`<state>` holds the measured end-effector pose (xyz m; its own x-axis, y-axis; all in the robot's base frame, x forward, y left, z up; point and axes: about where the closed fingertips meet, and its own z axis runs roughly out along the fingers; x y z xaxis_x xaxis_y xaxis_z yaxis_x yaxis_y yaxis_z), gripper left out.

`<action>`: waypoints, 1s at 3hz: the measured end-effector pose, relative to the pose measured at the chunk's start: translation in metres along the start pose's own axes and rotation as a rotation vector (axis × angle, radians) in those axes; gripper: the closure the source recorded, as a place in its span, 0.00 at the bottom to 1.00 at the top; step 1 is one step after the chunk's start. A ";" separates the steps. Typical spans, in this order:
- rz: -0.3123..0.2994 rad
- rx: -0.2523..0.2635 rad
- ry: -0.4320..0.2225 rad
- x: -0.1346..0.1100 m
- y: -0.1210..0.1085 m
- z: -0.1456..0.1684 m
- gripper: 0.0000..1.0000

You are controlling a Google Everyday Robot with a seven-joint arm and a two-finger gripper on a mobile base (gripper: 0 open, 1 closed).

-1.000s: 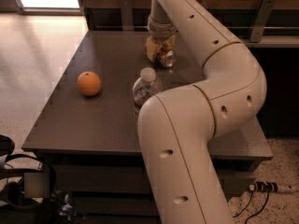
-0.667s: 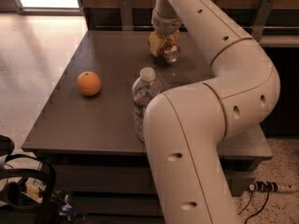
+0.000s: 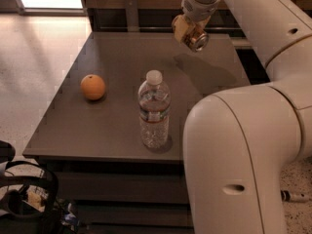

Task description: Place orange can upright

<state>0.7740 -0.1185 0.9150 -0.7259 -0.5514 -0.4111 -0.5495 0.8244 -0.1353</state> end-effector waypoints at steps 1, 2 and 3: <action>-0.058 -0.045 -0.172 0.001 -0.016 -0.036 1.00; -0.155 -0.100 -0.302 -0.007 -0.018 -0.056 1.00; -0.258 -0.147 -0.416 -0.017 -0.014 -0.077 1.00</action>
Offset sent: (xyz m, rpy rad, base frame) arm -0.0144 -0.0298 0.0955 0.2606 -0.3377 0.3780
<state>0.7625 -0.1303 0.9934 -0.3493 -0.6129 -0.7088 -0.7632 0.6249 -0.1642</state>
